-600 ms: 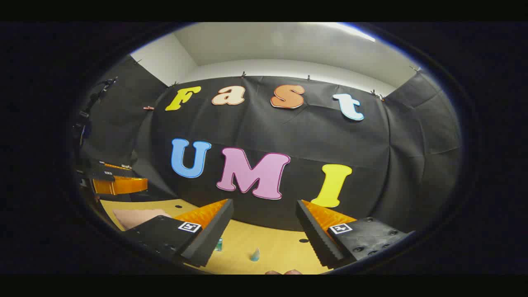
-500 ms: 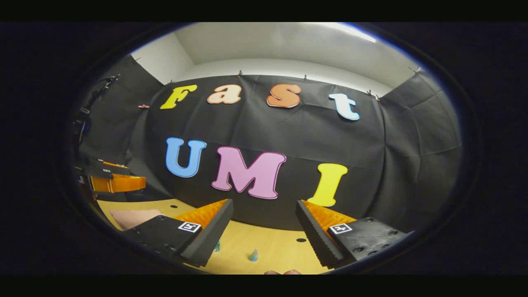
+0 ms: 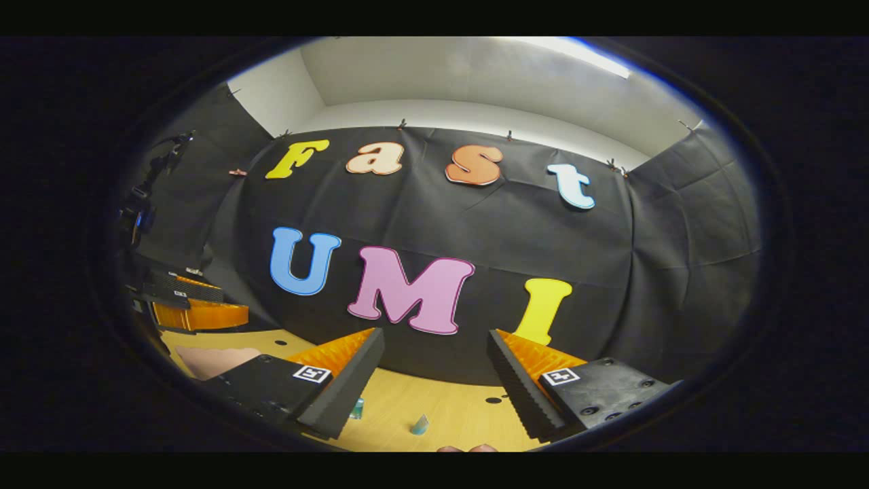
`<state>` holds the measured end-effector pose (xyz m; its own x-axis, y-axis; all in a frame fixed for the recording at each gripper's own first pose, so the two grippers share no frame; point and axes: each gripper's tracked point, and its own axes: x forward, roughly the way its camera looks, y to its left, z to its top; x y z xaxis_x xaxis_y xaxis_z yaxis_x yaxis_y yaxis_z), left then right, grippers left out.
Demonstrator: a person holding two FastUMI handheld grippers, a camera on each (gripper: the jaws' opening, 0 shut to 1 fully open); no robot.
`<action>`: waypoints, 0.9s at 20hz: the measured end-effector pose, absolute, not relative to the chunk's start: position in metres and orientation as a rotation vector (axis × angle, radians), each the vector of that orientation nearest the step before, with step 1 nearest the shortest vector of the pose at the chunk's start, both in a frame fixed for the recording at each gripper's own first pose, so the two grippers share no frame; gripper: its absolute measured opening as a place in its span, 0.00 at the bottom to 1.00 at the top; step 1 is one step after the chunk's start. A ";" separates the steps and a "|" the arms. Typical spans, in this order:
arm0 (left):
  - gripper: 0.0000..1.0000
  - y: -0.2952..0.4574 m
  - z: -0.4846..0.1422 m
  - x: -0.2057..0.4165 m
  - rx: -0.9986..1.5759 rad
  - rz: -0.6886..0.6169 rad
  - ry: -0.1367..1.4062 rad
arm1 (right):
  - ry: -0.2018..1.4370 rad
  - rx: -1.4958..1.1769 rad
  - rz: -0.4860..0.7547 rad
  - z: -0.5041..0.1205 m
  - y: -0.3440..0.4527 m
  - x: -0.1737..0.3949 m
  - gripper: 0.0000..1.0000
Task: First open the suitcase, pack the skin care products into it, and then close the suitcase.
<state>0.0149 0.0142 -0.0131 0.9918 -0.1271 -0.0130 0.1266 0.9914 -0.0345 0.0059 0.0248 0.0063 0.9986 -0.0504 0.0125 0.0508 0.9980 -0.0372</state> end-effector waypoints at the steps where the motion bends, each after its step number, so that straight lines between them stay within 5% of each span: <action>1: 0.95 0.016 -0.014 0.015 -0.028 -0.124 0.014 | -0.005 -0.040 -0.069 0.005 0.022 0.004 0.96; 13: 0.95 0.001 -0.015 0.000 0.029 -0.189 -0.008 | 0.031 -0.017 -0.097 -0.002 0.024 -0.008 0.96; 18: 0.95 -0.019 -0.069 0.002 -0.028 -0.344 0.164 | 0.068 -0.009 -0.105 -0.012 0.024 -0.014 0.96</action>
<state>0.0018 -0.0190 -0.0694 0.9283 -0.3380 -0.1552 0.3335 0.9412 -0.0547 -0.0137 0.0239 -0.0120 0.9922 -0.1046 -0.0671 0.1040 0.9945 -0.0129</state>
